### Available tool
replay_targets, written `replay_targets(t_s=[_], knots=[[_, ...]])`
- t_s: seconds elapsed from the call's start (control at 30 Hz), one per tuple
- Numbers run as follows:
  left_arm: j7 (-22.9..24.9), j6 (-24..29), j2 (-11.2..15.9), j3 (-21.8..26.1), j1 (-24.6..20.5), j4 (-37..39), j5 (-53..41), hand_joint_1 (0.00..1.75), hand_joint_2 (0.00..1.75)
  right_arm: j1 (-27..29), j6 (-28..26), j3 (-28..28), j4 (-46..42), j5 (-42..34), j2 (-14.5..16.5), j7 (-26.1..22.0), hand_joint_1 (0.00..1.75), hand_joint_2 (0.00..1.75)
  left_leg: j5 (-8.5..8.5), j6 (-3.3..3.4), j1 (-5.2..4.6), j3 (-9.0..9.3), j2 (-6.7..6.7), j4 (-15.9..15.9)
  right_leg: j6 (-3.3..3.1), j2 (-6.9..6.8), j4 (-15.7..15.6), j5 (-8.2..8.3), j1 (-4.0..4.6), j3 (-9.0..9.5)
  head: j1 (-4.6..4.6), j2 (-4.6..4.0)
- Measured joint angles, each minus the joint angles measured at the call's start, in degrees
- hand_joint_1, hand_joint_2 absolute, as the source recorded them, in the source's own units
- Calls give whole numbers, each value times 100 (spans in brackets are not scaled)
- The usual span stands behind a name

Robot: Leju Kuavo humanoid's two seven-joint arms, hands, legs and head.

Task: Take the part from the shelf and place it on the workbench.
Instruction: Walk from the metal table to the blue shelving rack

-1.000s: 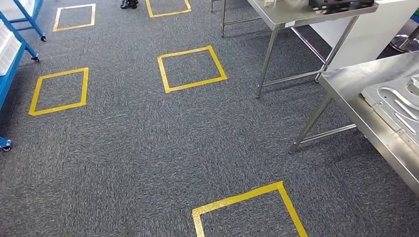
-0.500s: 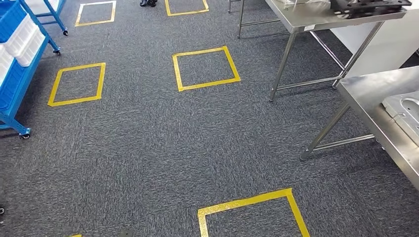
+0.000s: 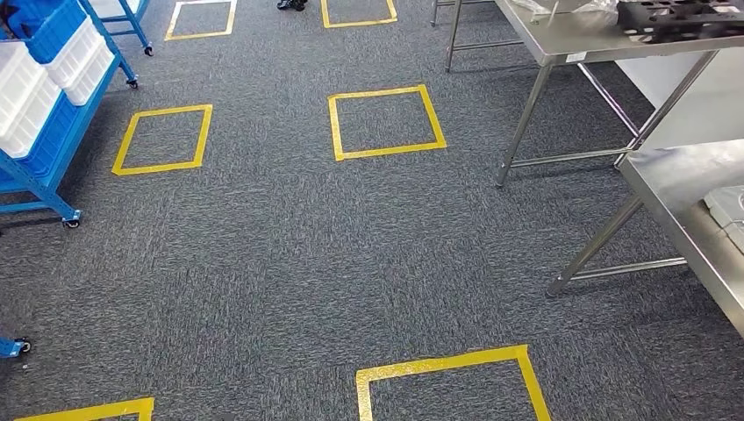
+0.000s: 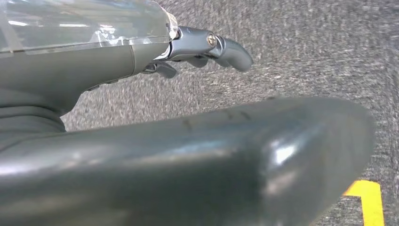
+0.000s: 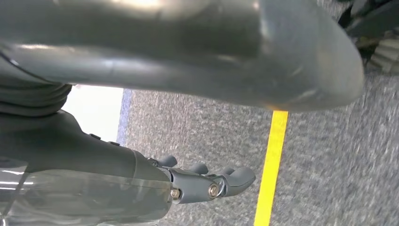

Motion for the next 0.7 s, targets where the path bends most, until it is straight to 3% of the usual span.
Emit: replay_targets(t_s=[0.1,0.2,0.23,0.27,0.3,0.37,0.43,0.53,0.6,0.63,0.7], knots=[[9,-53,-4,115,28,0,10,0,0,-8,14,44,0,32,0,3,0,0,99,81,51,56,-99,-126,87,49,133,-121,-8,-29,1,-1],[13,-89,-5,218,39,0,22,0,0,3,21,66,0,62,-1,5,0,0,154,129,73,50,-171,-171,149,236,1052,-653,-49,-442,1,0],[17,-102,-4,254,49,0,26,0,0,6,26,73,0,71,-2,5,0,0,155,128,73,42,-201,-166,167,251,1371,-771,-66,-593,1,0],[21,-117,-2,290,60,0,30,0,0,6,30,79,0,80,-2,6,0,0,153,125,75,39,-238,-156,185,254,1529,-779,-82,-672,1,0],[25,-131,-2,325,69,0,32,0,0,7,34,84,0,88,-4,6,0,0,149,116,81,37,-280,-142,202,256,1472,-672,-99,-651,1,0],[28,-151,-6,399,78,0,33,0,0,10,39,88,0,100,-8,7,0,0,122,75,100,35,-371,-88,224,311,794,-262,-142,-344,1,0],[28,-158,-7,463,76,0,33,0,0,10,43,93,2,108,-11,9,0,0,82,2,95,6,-440,-15,207,418,184,-29,-153,-70,1,0],[32,-159,-5,539,81,0,33,0,0,-9,52,111,2,119,-11,11,0,0,73,-114,99,-35,-494,5,95,423,60,-13,-124,-32,-1,0],[34,-159,-4,575,86,0,33,0,0,-17,55,131,2,127,-11,21,0,0,-6,-175,121,-84,-429,113,11,361,23,11,-122,-21,-2,0],[35,-159,-4,583,86,0,33,0,0,-15,55,138,2,131,-13,28,0,0,-139,-198,128,-178,-372,324,-26,322,5,20,-127,-17,-2,0],[39,-157,-7,591,83,0,33,0,0,-3,64,145,2,139,-17,40,0,0,-517,-233,143,-507,-272,1042,-69,248,-1,17,-110,-20,-2,0]])
